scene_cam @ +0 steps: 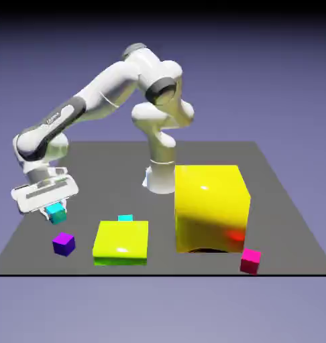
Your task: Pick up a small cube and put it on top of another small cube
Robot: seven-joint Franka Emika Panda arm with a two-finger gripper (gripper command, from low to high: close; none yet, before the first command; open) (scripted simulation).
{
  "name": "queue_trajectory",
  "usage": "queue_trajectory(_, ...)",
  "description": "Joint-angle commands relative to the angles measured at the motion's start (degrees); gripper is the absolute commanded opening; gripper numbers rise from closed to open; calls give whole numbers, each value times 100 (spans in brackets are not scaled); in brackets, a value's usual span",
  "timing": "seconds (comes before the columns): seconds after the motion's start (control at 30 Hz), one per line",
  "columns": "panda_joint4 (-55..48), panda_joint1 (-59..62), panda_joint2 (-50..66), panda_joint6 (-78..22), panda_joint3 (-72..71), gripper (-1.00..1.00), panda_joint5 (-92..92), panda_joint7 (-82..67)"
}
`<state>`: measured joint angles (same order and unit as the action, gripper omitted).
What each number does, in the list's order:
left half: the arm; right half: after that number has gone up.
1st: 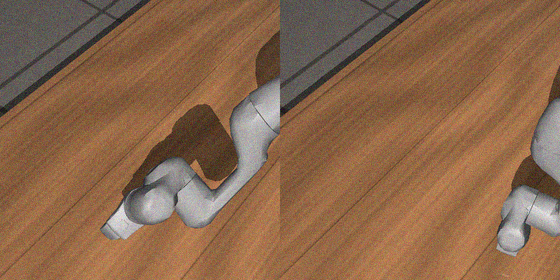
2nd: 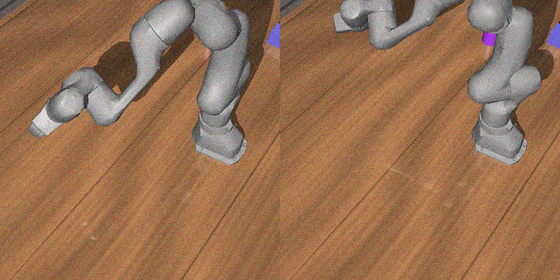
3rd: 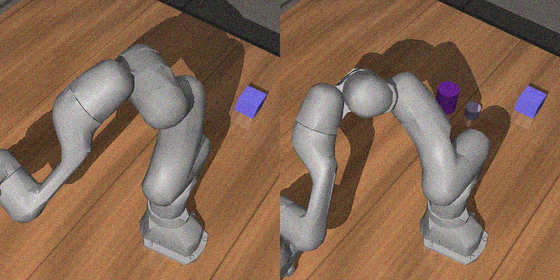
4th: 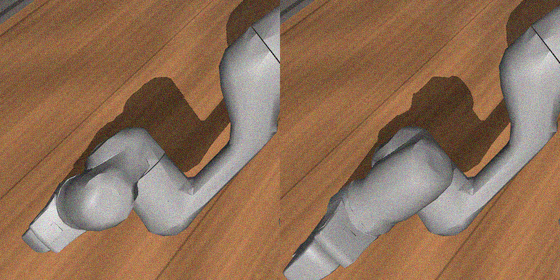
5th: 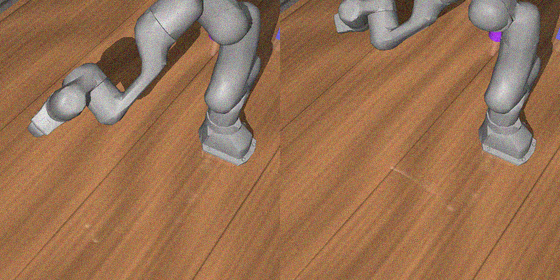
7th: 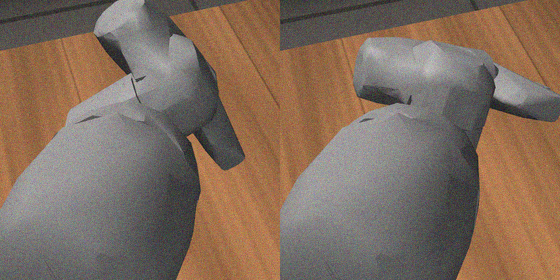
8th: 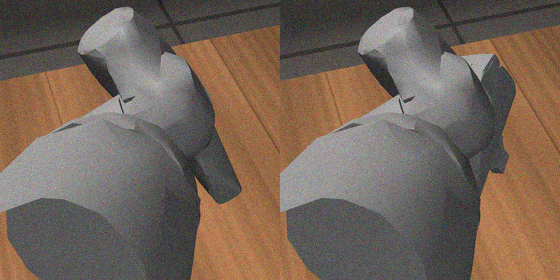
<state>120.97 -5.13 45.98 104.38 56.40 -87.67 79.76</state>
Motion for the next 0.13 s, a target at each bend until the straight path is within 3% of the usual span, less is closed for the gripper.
queue_trajectory(0.0,-13,13,54,20,-61,-100,-54,-17)
queue_trajectory(0.03,-13,13,54,20,-61,100,-54,-17)
queue_trajectory(0.1,32,-31,-130,-61,147,100,174,52)
